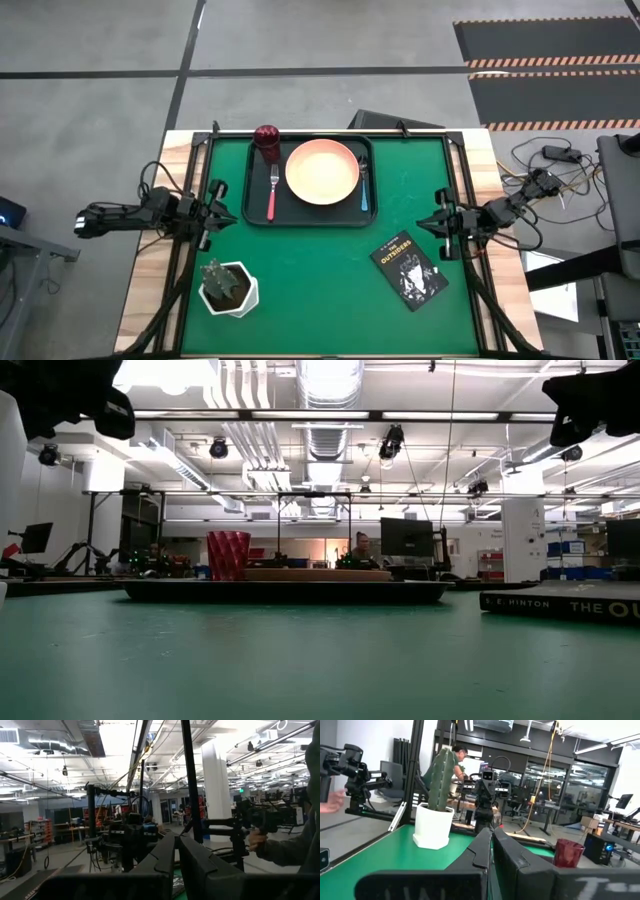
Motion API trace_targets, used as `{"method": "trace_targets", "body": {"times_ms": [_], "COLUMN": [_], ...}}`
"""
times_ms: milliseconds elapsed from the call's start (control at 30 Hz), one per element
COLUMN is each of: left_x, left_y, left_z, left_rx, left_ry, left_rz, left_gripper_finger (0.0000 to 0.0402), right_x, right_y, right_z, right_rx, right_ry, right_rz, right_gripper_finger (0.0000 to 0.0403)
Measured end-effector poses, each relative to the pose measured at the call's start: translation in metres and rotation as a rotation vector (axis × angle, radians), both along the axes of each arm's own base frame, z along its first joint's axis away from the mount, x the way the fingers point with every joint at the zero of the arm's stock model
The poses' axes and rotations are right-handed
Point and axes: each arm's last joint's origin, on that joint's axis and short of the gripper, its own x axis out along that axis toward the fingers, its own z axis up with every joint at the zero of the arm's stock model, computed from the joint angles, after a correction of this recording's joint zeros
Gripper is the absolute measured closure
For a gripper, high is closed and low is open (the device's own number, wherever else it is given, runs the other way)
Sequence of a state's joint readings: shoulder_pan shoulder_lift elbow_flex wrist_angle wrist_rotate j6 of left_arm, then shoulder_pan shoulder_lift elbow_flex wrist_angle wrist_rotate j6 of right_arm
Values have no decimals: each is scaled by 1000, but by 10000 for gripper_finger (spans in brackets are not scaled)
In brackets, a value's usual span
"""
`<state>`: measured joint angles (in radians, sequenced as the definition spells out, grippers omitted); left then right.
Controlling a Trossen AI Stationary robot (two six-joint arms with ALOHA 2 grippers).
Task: Pick and place plate/cup/fork/spoon on tray
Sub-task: Return to Home Position
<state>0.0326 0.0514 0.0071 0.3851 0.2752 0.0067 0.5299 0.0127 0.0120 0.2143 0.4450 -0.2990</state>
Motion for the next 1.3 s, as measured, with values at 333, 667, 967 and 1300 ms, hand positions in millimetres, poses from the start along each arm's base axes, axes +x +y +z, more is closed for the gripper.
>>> {"method": "trace_targets", "body": {"times_ms": [333, 667, 967, 1300], "left_x": [2, 4, 4, 4], "left_y": [0, 0, 0, 0], "left_z": [-2, -4, -4, -5], "left_rx": [-1, -1, -1, -1], "left_ry": [24, 45, 49, 50], "left_rz": [0, 0, 0, 0], "left_gripper_finger": [394, 394, 394, 394], "right_x": [2, 2, 2, 2], "right_y": [1, 1, 1, 1], "right_z": [-2, -2, -2, -2], "right_rx": [-1, -1, -1, -1], "right_ry": [21, 21, 21, 21], "right_rz": [2, 2, 2, 2], "right_gripper_finger": [394, 394, 394, 394]}}
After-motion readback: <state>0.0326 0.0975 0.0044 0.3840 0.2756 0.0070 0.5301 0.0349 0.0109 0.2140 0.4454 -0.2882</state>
